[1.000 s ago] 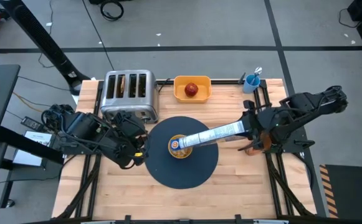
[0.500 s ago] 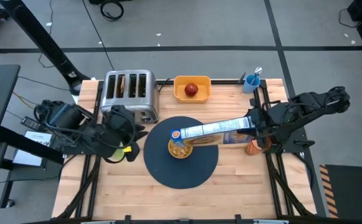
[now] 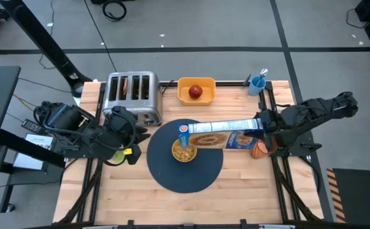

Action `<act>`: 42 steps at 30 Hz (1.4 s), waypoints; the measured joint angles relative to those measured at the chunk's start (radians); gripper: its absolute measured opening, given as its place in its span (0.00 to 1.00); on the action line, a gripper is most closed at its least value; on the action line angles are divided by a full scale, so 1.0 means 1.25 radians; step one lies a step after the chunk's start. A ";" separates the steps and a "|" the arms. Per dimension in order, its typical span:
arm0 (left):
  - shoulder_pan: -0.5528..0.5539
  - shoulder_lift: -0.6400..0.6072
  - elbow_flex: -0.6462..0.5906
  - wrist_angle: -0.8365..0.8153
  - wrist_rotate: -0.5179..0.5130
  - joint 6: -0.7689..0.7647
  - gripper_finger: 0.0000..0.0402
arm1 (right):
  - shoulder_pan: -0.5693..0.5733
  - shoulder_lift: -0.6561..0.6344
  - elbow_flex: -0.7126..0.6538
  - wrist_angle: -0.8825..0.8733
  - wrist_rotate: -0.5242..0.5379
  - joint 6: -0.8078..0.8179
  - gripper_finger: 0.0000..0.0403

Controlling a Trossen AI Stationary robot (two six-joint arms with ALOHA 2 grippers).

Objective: Arrange a breakfast setting
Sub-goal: Pour the cereal into the blue and yellow bowl

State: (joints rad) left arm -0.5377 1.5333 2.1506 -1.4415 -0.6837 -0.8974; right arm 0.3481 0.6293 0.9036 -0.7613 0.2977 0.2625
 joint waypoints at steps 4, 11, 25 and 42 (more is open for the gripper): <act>0.003 0.000 0.000 0.000 -0.003 -0.004 0.23 | 0.000 -0.022 -0.030 0.010 0.000 0.007 0.45; 0.003 -0.003 0.001 0.000 -0.015 -0.010 0.23 | 0.000 -0.048 -0.050 0.021 -0.003 0.019 0.45; 0.003 -0.004 0.001 0.001 -0.024 -0.024 0.23 | 0.000 -0.087 -0.050 0.028 -0.003 0.027 0.45; 0.003 -0.019 0.001 0.026 -0.064 -0.018 0.23 | 0.000 -0.135 -0.050 0.028 0.006 0.027 0.45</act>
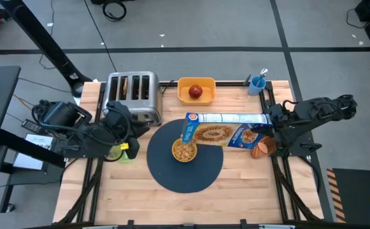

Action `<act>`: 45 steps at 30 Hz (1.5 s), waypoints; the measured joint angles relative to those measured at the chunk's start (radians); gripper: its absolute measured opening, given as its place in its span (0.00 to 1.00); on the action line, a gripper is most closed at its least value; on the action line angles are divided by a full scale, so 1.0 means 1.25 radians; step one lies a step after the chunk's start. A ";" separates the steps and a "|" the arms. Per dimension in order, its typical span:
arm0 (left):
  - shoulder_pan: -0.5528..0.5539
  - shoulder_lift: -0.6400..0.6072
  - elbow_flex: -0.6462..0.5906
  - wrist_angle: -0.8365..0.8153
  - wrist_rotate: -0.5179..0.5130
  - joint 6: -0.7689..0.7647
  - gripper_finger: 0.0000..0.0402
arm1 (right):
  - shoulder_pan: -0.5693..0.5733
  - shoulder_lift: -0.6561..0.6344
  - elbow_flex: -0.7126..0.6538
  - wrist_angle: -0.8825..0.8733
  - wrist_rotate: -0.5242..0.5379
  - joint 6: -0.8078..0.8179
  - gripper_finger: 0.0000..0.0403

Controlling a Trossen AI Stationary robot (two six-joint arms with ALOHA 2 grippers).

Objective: Arrange a breakfast setting
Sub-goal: Pour the cereal into the blue and yellow bowl

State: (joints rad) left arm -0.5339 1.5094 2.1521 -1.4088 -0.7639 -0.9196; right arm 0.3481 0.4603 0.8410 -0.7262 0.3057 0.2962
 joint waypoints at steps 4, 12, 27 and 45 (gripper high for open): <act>0.004 -0.001 0.000 0.002 -0.006 0.000 0.23 | 0.000 0.000 0.000 -0.008 -0.001 0.000 0.45; 0.004 -0.002 0.000 0.087 -0.026 0.037 0.23 | 0.000 -0.025 0.000 -0.006 0.012 0.008 0.45; 0.008 -0.017 -0.001 0.458 -0.061 0.456 0.23 | 0.000 -0.107 0.000 -0.003 0.010 0.015 0.44; 0.044 -0.049 -0.001 0.453 -0.085 0.457 0.23 | 0.000 -0.136 0.000 0.161 -0.033 -0.043 0.44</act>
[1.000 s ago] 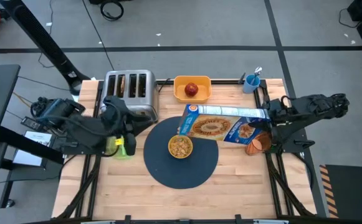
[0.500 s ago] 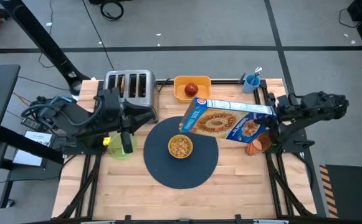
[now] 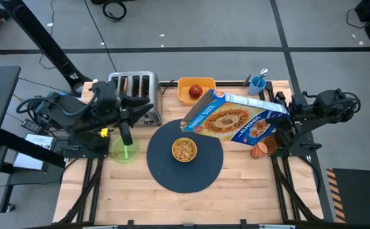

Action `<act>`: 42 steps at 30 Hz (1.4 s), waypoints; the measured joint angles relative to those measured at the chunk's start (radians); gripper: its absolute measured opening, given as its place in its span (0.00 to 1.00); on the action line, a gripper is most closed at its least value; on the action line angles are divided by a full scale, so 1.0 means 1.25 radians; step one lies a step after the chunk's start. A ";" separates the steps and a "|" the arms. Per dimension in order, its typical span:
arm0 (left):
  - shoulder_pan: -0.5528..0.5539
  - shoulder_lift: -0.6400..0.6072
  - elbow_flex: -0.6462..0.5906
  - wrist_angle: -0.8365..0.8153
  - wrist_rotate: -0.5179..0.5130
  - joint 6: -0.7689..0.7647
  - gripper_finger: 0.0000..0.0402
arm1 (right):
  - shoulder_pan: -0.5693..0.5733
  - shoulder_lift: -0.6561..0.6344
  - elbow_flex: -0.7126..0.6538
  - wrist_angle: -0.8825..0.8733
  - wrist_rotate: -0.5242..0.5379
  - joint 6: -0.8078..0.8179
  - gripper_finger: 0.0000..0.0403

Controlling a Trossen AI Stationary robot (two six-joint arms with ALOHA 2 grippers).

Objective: Arrange a breakfast setting
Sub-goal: Pour the cereal into the blue and yellow bowl

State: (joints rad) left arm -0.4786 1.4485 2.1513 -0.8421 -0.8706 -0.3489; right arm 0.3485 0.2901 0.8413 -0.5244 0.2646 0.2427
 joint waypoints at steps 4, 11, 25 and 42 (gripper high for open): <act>0.000 -0.003 0.000 0.000 -0.009 -0.023 0.24 | 0.000 0.000 0.000 0.094 0.002 -0.044 0.44; 0.000 -0.003 0.000 0.000 -0.022 -0.022 0.34 | 0.000 0.000 0.000 0.267 0.000 -0.118 0.44; 0.040 0.142 0.000 0.162 0.008 0.081 0.61 | 0.000 0.064 0.002 0.631 -0.061 -0.254 0.44; 0.094 0.246 0.001 0.549 0.200 0.330 0.75 | 0.000 0.229 0.000 0.793 -0.124 -0.252 0.44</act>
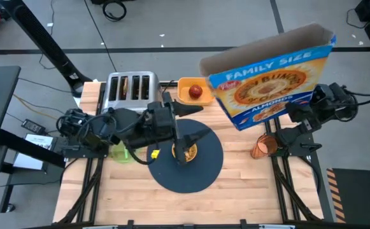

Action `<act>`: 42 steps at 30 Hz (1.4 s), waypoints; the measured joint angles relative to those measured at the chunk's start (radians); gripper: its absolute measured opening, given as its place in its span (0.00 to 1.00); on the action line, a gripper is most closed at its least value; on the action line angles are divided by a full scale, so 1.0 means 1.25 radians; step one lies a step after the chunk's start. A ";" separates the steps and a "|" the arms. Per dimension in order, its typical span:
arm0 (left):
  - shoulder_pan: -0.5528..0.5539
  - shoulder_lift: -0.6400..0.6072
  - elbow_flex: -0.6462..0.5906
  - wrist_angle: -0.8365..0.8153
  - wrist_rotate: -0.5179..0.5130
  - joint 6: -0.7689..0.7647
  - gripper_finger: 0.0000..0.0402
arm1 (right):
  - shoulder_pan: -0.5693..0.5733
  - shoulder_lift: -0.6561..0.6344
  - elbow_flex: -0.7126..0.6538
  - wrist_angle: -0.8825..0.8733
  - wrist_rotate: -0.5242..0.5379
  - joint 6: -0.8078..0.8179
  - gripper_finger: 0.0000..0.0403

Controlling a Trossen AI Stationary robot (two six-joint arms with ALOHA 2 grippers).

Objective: Arrange a breakfast setting
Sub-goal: Pour the cereal into the blue and yellow bowl

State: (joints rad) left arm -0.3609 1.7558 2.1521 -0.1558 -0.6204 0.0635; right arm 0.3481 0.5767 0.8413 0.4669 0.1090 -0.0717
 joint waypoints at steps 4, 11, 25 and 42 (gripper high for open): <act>0.024 0.012 -0.001 0.046 0.023 0.004 0.75 | 0.000 0.036 0.000 0.006 -0.008 0.006 0.44; 0.050 0.009 -0.001 0.172 0.117 0.006 0.75 | 0.000 0.069 0.000 0.015 -0.009 0.022 0.44; 0.068 0.009 0.000 0.255 0.205 -0.020 0.35 | 0.001 0.110 0.000 0.011 0.041 0.016 0.44; 0.071 -0.003 0.000 0.204 0.208 0.019 0.05 | 0.000 0.100 0.000 -0.092 0.077 0.012 0.70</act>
State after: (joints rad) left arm -0.2726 1.7525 2.1521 0.0989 -0.3610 0.0872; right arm 0.3481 0.7018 0.8413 0.3519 0.2058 -0.0566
